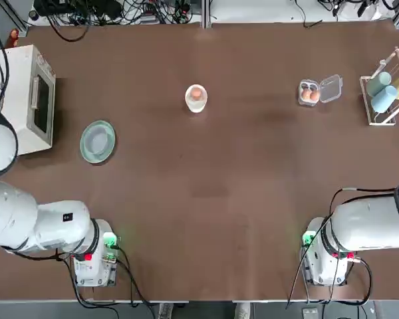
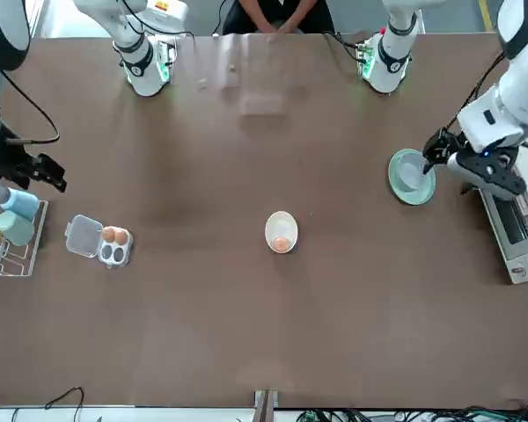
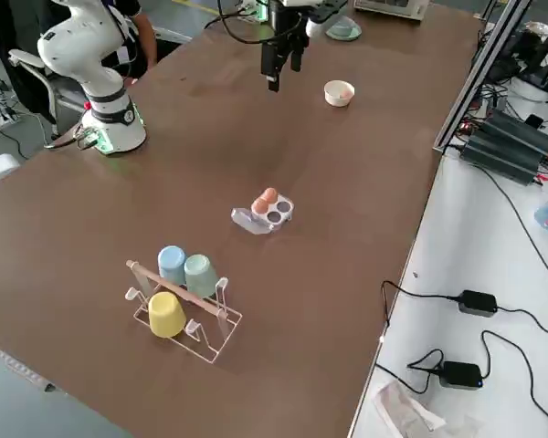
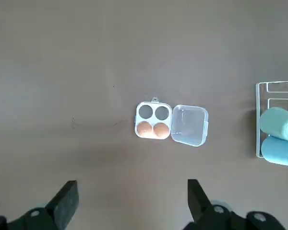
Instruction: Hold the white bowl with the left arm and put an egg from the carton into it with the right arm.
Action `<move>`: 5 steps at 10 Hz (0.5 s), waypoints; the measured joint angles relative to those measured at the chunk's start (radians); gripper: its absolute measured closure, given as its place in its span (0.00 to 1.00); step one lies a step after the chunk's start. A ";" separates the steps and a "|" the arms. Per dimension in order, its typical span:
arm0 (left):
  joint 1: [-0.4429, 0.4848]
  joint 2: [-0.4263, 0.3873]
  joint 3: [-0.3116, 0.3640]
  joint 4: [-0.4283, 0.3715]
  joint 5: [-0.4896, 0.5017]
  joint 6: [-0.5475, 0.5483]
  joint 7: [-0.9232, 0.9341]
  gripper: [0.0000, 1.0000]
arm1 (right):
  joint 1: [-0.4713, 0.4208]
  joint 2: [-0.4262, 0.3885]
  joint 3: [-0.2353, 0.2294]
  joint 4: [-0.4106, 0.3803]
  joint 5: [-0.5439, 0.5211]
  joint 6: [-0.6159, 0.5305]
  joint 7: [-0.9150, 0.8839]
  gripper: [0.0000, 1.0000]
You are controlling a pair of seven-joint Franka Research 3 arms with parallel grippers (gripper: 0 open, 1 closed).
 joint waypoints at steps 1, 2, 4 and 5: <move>0.002 -0.003 0.007 0.000 0.016 0.000 -0.007 0.00 | 0.000 0.000 0.001 -0.001 0.000 0.000 0.000 0.00; 0.010 -0.003 0.011 0.001 0.020 0.000 -0.010 0.00 | 0.000 0.000 0.001 -0.001 0.000 0.000 0.000 0.00; 0.026 0.002 0.011 0.033 0.020 0.001 -0.053 0.00 | 0.000 -0.001 0.002 0.000 0.000 0.004 0.001 0.00; 0.027 0.006 0.011 0.046 0.021 0.000 -0.119 0.00 | 0.000 -0.003 0.003 0.002 0.000 0.006 0.001 0.00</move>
